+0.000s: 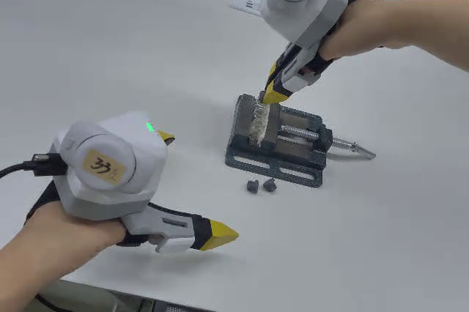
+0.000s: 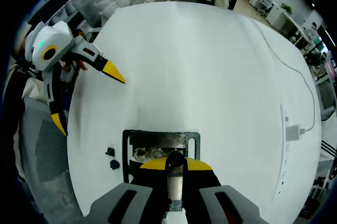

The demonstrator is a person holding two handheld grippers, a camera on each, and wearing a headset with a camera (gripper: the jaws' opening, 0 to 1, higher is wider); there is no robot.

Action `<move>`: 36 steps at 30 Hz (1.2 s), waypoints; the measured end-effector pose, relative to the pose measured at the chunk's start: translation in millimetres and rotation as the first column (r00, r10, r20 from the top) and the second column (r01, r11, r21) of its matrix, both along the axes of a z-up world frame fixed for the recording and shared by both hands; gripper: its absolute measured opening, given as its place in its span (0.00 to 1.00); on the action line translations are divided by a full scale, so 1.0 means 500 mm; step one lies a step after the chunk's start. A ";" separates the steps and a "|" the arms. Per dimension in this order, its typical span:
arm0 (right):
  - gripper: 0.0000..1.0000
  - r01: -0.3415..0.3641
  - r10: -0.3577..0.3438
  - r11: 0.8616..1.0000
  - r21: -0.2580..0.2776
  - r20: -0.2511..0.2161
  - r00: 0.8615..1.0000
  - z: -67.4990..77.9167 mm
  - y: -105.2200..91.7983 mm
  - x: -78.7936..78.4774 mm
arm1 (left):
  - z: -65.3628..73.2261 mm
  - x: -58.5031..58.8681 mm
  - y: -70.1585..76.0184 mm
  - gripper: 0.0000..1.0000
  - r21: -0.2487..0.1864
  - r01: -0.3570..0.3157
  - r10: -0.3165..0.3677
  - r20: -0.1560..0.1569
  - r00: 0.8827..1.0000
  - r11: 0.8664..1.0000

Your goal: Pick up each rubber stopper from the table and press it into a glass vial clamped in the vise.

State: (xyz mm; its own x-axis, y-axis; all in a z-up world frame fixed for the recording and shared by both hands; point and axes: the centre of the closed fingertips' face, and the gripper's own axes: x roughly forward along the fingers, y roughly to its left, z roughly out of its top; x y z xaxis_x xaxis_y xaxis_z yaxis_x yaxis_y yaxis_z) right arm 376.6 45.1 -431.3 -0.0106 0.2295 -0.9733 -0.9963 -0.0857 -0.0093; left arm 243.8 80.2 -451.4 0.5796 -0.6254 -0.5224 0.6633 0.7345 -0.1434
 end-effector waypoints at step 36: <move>0.00 -0.069 0.070 0.997 0.031 -0.041 0.997 0.029 0.005 -0.004 | 0.003 0.010 0.008 0.98 -0.004 -0.014 0.014 -0.001 1.000 1.000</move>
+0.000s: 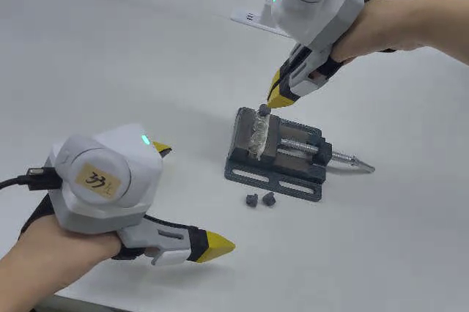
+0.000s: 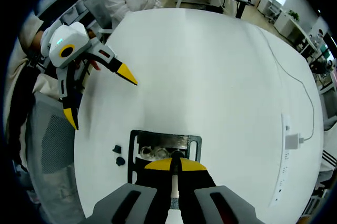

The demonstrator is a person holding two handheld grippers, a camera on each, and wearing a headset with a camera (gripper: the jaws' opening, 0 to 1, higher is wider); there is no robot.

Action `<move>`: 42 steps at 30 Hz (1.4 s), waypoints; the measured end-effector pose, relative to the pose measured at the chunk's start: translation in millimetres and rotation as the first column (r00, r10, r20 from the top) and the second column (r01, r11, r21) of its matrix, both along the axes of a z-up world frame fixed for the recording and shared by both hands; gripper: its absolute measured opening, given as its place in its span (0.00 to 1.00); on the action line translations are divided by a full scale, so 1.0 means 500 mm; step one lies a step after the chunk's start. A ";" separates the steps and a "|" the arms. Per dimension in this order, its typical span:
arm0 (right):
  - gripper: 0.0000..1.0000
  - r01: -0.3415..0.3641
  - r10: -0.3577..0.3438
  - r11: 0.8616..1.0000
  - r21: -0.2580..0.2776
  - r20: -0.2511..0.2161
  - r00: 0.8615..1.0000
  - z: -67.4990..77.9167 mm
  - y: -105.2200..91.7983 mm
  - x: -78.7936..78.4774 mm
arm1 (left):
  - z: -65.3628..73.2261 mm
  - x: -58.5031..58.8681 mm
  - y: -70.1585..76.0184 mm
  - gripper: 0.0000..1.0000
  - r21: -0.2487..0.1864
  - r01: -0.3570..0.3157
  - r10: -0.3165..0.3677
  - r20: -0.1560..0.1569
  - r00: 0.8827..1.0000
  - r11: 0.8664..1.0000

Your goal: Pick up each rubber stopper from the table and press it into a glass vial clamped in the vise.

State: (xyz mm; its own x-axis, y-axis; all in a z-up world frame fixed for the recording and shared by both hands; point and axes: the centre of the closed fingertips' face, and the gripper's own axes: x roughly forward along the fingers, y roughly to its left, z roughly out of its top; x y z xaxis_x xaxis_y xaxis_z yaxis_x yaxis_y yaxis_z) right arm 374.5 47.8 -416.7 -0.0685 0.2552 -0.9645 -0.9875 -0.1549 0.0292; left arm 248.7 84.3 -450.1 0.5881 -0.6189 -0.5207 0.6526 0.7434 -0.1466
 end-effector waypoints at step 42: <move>0.00 -0.025 0.020 0.990 -0.137 -0.041 0.999 -0.022 -0.005 -0.006 | -0.009 0.011 -0.004 0.97 -0.023 -0.015 0.015 -0.024 1.000 1.000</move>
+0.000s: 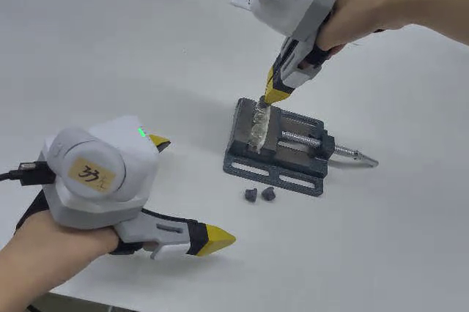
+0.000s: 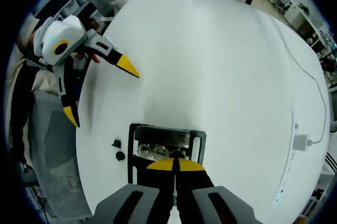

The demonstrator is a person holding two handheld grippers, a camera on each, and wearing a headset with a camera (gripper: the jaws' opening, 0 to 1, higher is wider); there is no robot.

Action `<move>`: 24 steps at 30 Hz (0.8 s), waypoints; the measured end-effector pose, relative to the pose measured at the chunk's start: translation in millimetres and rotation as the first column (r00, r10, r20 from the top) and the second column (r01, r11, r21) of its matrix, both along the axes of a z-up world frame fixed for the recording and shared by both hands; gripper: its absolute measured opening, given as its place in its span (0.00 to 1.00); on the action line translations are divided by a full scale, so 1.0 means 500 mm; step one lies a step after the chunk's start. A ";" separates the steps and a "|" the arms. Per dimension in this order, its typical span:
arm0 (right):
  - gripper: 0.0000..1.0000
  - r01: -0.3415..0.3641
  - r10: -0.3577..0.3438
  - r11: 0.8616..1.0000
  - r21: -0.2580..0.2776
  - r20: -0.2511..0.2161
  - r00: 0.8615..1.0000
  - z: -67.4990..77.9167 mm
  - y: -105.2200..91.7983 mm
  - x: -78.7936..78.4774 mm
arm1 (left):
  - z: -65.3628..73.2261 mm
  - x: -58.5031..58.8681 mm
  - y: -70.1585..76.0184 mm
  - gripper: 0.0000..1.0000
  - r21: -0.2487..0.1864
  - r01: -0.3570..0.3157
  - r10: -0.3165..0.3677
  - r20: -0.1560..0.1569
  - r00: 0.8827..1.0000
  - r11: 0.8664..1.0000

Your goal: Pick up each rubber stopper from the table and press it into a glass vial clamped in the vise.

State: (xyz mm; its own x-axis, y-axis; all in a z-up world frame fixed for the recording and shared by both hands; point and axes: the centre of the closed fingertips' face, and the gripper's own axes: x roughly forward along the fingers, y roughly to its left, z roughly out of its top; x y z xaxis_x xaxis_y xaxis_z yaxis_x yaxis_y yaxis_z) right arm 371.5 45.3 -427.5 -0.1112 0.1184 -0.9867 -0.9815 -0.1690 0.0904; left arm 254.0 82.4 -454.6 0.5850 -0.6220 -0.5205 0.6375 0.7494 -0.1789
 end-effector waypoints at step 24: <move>0.00 0.058 -0.058 0.998 -0.011 -0.055 0.997 -0.016 0.001 0.025 | -0.001 0.023 0.003 0.97 -0.027 -0.031 0.030 -0.007 1.000 0.999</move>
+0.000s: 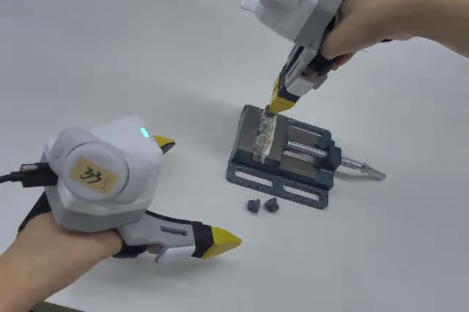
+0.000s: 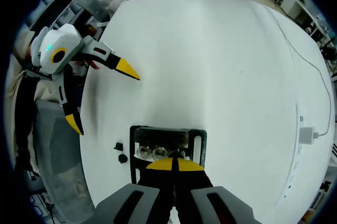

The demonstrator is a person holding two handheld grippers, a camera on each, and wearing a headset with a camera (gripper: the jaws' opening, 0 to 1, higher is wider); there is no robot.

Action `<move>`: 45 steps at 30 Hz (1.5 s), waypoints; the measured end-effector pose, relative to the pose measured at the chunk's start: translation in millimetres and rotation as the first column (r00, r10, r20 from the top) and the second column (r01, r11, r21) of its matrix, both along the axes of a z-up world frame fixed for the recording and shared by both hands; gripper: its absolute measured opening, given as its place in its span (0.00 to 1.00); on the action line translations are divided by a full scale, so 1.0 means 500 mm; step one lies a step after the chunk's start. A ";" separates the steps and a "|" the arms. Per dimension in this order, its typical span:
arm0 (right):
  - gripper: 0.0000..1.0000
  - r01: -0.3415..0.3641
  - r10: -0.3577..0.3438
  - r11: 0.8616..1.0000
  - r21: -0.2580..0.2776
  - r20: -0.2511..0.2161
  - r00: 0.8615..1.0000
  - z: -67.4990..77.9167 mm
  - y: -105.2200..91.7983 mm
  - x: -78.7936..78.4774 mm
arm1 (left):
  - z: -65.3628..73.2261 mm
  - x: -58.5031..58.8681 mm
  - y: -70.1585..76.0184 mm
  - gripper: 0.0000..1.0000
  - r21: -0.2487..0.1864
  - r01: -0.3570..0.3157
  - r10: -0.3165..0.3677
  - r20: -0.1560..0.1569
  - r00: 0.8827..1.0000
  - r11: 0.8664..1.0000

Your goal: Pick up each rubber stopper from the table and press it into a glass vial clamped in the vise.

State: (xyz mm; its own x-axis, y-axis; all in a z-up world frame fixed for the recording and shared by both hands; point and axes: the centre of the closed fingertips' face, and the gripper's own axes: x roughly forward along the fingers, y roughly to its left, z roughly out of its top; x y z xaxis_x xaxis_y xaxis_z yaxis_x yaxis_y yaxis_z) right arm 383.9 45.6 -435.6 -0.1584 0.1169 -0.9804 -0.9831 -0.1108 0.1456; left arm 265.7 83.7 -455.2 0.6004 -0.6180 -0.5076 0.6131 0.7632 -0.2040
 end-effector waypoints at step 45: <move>0.00 -0.057 0.058 0.998 -0.016 0.098 0.994 0.015 -0.002 -0.033 | 0.073 -0.007 0.020 0.96 0.055 -0.015 0.012 0.062 0.998 0.998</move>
State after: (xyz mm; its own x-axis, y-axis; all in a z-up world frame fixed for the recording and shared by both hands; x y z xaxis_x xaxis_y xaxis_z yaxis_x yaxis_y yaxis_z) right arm 367.1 44.8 -428.1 -0.0677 0.0976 -0.9929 -0.9847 -0.1665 0.0507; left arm 262.0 93.5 -418.9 0.6395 -0.5817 -0.5026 0.6129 0.7804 -0.1235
